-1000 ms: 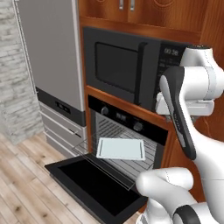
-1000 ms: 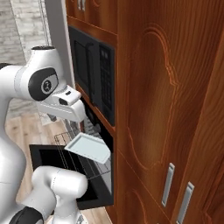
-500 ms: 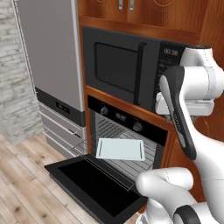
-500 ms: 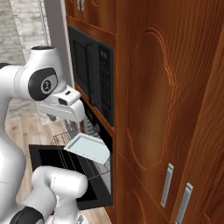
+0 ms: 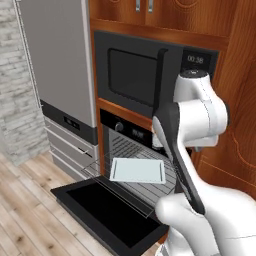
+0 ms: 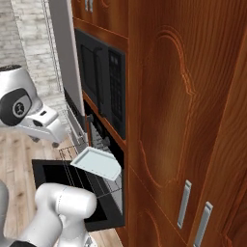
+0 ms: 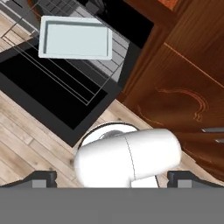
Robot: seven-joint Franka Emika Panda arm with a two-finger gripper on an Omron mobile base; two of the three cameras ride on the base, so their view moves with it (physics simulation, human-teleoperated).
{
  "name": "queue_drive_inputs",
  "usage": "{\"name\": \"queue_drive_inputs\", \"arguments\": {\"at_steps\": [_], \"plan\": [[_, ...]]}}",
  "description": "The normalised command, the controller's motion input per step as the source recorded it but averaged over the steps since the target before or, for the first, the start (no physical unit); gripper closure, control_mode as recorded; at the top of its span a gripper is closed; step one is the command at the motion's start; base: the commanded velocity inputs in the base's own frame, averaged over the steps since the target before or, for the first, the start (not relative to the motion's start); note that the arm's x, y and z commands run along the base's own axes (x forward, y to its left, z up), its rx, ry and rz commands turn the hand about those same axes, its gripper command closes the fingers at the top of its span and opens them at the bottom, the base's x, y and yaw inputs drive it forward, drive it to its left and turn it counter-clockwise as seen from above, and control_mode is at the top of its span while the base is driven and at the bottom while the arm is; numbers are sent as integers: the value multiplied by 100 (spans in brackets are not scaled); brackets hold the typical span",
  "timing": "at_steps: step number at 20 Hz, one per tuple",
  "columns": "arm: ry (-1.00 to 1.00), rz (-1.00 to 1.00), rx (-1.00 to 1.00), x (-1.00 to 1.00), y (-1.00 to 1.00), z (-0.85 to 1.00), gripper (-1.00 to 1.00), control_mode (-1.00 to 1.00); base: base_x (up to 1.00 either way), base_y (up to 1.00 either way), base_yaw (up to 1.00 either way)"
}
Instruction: Take the baked cake out of the oven and place it on the plate for cooling. Then close the oven door.
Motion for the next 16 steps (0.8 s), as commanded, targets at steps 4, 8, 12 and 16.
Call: {"name": "queue_drive_inputs", "arguments": {"at_steps": [4,8,12,16], "plan": [[-11,-5,0,13,37,-20,-100,-100,0,0,0],[-14,-11,0,28,29,-25,-100,-100,0,0,0],[-18,-17,0,4,27,-36,-100,-100,0,0,0],[-9,-25,0,14,9,-24,-100,-100,0,0,0]]}}
